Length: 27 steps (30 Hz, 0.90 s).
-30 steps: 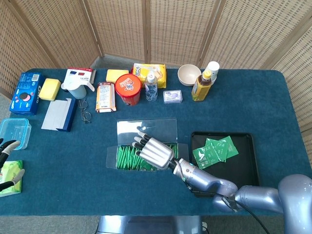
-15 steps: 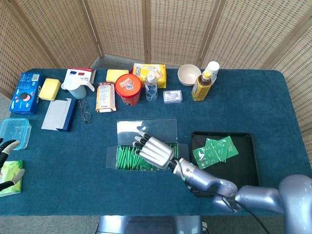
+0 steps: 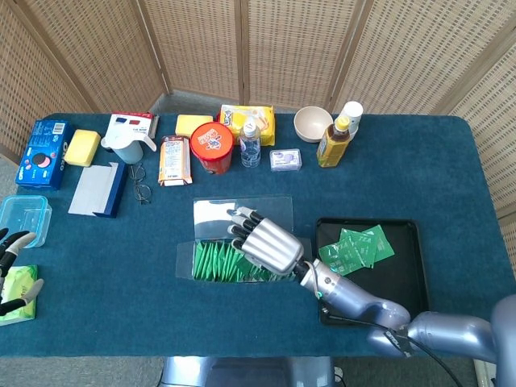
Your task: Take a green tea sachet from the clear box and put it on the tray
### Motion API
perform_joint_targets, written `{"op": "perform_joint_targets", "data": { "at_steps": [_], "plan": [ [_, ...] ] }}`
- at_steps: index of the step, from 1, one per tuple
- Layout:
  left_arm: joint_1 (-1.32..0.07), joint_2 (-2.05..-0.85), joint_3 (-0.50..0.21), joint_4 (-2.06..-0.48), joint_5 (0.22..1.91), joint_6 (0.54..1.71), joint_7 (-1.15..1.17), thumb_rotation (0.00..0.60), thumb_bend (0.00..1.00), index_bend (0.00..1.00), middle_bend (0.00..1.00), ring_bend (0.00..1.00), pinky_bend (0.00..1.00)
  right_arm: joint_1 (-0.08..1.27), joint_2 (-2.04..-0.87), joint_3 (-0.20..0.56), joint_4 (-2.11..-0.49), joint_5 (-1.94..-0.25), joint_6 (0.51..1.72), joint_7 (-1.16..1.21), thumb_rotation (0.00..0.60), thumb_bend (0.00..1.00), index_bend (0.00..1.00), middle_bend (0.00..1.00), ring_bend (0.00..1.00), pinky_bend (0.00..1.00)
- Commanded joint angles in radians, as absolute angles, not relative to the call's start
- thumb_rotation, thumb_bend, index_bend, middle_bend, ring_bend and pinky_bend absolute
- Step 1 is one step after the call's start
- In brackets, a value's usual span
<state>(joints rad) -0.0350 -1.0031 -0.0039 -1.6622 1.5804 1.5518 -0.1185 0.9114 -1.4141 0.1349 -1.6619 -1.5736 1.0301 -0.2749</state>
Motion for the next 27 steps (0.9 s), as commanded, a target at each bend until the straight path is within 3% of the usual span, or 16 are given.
{"op": "perform_joint_targets", "data": {
  "at_steps": [1, 11, 15, 27],
  "plan": [
    [-0.034, -1.004, -0.003, -1.664, 1.581, 1.553, -0.118, 0.600, 0.27, 0.14, 0.15, 0.03, 0.25, 0.878, -1.355, 0.140, -1.715, -1.586, 1.076, -0.253, 0.600, 0.51, 0.67, 0.33, 0.21, 0.18],
    [-0.033, -1.005, -0.002, -1.677, 1.593, 1.561, -0.107, 0.600, 0.27, 0.14, 0.15, 0.03, 0.25, 0.764, -1.194, 0.155, -1.787, -1.587, 1.227, -0.196, 0.600, 0.51, 0.66, 0.33, 0.21, 0.18],
    [-0.030, -0.998, 0.000, -1.689, 1.596, 1.566, -0.100, 0.600, 0.27, 0.14, 0.15, 0.03, 0.25, 0.706, -1.130, 0.129, -1.778, -1.595, 1.263, -0.159, 0.600, 0.51, 0.66, 0.33, 0.21, 0.18],
    [-0.028, -0.985, 0.004, -1.722, 1.612, 1.574, -0.070, 0.600, 0.27, 0.14, 0.15, 0.03, 0.25, 0.585, -1.123, 0.048, -1.652, -1.583, 1.284, -0.057, 0.600, 0.51, 0.62, 0.33, 0.21, 0.18]
  ]
}}
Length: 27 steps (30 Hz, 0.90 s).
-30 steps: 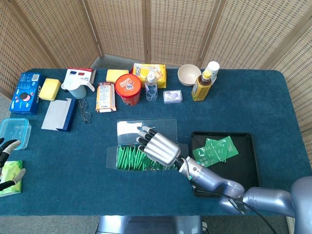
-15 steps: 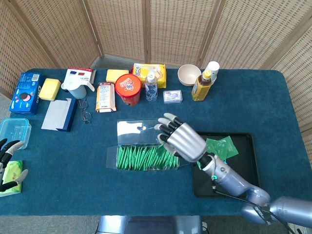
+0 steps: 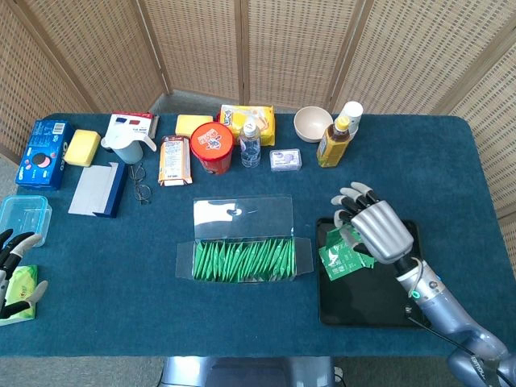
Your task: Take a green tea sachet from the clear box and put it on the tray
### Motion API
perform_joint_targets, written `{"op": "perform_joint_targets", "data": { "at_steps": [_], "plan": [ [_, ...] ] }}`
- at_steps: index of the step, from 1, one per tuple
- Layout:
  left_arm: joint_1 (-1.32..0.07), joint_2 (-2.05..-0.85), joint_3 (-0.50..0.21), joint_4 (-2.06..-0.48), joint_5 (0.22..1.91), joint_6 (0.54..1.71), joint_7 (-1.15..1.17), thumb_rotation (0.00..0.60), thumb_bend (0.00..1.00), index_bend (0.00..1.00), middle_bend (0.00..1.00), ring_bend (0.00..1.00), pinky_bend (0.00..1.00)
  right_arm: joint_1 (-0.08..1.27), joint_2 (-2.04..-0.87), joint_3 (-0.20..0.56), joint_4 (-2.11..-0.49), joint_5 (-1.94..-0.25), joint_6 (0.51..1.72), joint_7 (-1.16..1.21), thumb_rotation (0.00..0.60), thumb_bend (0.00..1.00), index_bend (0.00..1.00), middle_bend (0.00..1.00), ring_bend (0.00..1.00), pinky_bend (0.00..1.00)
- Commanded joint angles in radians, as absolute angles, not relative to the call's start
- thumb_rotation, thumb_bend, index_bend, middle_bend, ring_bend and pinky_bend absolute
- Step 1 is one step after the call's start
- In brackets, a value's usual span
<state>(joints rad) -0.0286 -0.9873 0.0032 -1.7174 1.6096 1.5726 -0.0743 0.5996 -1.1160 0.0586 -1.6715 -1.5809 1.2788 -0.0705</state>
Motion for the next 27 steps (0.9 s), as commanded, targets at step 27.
{"op": "perform_joint_targets", "data": {
  "at_steps": [27],
  "plan": [
    [-0.012, -0.974, 0.012, -1.743, 1.615, 1.588, -0.050, 0.600, 0.27, 0.14, 0.15, 0.03, 0.25, 0.494, -1.133, 0.048, -1.602, -1.601, 1.335, -0.014, 0.600, 0.51, 0.22, 0.15, 0.06, 0.10]
  ]
}}
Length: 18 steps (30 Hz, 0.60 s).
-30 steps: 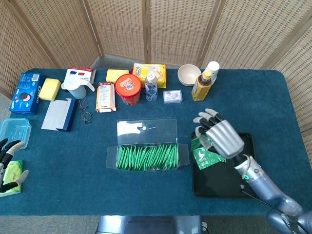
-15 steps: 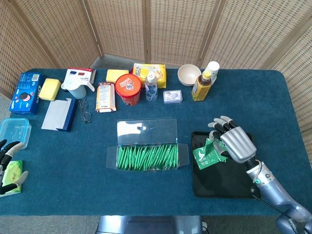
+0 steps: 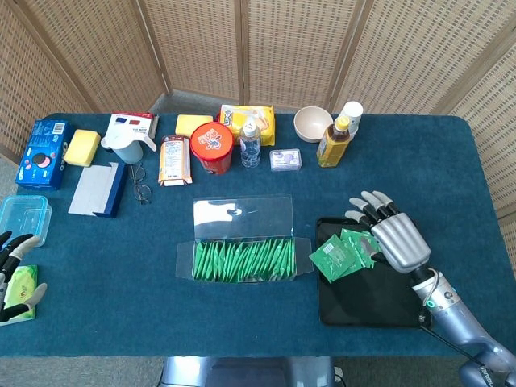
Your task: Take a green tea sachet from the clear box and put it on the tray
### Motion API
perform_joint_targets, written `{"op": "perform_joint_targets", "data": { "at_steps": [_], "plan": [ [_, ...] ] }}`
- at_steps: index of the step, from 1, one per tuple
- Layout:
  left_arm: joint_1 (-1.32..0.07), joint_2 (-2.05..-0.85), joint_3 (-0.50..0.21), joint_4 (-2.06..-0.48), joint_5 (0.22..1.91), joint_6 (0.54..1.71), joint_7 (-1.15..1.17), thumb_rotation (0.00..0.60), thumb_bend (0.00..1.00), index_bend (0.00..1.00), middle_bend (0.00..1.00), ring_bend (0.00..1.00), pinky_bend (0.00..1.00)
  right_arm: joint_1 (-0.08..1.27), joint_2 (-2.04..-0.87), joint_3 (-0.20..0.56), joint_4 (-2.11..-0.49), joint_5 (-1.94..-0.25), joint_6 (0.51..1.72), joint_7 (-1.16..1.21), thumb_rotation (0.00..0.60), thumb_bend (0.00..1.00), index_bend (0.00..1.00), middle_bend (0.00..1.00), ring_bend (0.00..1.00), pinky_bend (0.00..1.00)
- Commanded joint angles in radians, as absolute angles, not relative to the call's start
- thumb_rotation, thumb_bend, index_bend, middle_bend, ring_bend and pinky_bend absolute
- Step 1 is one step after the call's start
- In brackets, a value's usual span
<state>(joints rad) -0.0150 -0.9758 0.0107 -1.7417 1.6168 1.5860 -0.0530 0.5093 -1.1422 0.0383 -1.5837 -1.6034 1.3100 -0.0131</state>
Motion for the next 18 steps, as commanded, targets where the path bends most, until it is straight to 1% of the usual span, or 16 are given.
{"op": "perform_joint_targets", "data": {
  "at_steps": [1, 3, 5, 7, 9, 13, 18],
  "plan": [
    [-0.011, -0.973, 0.013, -1.744, 1.613, 1.588, -0.048, 0.600, 0.27, 0.14, 0.15, 0.03, 0.25, 0.488, -1.131, 0.052, -1.612, -1.596, 1.344, -0.014, 0.600, 0.51, 0.22, 0.15, 0.06, 0.10],
    [-0.001, -0.967, 0.022, -1.748, 1.592, 1.577, -0.036, 0.600, 0.27, 0.14, 0.15, 0.03, 0.25, 0.458, -1.125, 0.059, -1.646, -1.568, 1.375, -0.030, 0.600, 0.51, 0.21, 0.14, 0.05, 0.09],
    [0.014, -0.967, 0.030, -1.746, 1.577, 1.579, -0.034, 0.600, 0.27, 0.14, 0.15, 0.03, 0.25, 0.403, -1.127, 0.058, -1.693, -1.524, 1.429, -0.115, 0.600, 0.51, 0.21, 0.14, 0.05, 0.09],
    [0.021, -0.971, 0.033, -1.740, 1.569, 1.581, -0.034, 0.600, 0.27, 0.14, 0.15, 0.03, 0.25, 0.373, -1.131, 0.058, -1.717, -1.502, 1.457, -0.165, 0.600, 0.51, 0.21, 0.14, 0.05, 0.09],
    [0.029, -0.983, 0.038, -1.726, 1.556, 1.575, -0.035, 0.600, 0.27, 0.15, 0.15, 0.03, 0.25, 0.333, -1.130, 0.042, -1.737, -1.485, 1.482, -0.197, 0.600, 0.51, 0.21, 0.14, 0.05, 0.09],
    [0.044, -1.017, 0.048, -1.697, 1.554, 1.579, -0.029, 0.600, 0.27, 0.16, 0.15, 0.03, 0.25, 0.262, -1.128, 0.003, -1.755, -1.485, 1.528, -0.212, 0.600, 0.51, 0.21, 0.14, 0.05, 0.09],
    [0.055, -1.039, 0.064, -1.679, 1.555, 1.569, -0.030, 0.600, 0.27, 0.17, 0.15, 0.03, 0.25, 0.198, -1.134, -0.021, -1.742, -1.496, 1.574, -0.188, 0.600, 0.51, 0.22, 0.15, 0.05, 0.09]
  ]
}}
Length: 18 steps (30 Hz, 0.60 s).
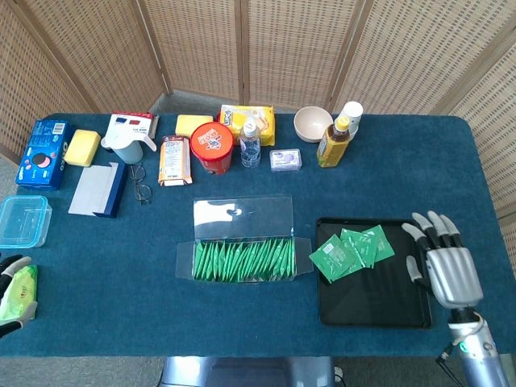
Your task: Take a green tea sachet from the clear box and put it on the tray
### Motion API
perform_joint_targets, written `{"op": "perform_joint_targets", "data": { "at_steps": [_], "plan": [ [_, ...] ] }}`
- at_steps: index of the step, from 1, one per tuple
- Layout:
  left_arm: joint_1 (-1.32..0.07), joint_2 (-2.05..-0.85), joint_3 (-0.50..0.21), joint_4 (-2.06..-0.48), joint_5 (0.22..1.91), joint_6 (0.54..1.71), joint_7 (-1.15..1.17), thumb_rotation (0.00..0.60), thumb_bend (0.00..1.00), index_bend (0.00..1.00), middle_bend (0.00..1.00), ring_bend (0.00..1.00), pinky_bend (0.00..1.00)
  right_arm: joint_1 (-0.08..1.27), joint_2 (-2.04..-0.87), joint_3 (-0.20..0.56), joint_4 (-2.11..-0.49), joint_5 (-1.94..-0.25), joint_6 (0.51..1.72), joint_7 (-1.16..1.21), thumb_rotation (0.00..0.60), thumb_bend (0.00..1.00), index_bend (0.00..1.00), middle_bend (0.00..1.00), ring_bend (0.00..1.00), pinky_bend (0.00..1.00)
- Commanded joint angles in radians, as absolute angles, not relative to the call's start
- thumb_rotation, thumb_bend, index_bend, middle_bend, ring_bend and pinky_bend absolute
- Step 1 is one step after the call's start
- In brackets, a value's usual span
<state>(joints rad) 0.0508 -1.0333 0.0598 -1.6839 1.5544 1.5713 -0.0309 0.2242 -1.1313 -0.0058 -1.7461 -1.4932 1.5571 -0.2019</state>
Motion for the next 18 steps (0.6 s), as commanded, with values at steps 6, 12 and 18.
{"op": "perform_joint_targets", "data": {
  "at_steps": [6, 12, 18],
  "plan": [
    [0.056, -1.049, 0.067, -1.682, 1.582, 1.576, -0.022, 0.600, 0.27, 0.17, 0.15, 0.03, 0.25, 0.158, -1.136, -0.034, -1.725, -1.521, 1.585, -0.150, 0.600, 0.51, 0.23, 0.15, 0.05, 0.09],
    [0.054, -1.041, 0.059, -1.705, 1.605, 1.595, -0.008, 0.600, 0.27, 0.17, 0.15, 0.03, 0.25, 0.148, -1.141, -0.027, -1.714, -1.529, 1.570, -0.127, 0.600, 0.51, 0.22, 0.15, 0.05, 0.09],
    [0.052, -1.037, 0.057, -1.718, 1.605, 1.590, 0.005, 0.600, 0.27, 0.17, 0.15, 0.03, 0.25, 0.142, -1.143, -0.016, -1.708, -1.526, 1.550, -0.114, 0.600, 0.51, 0.22, 0.15, 0.05, 0.09]
  ]
}}
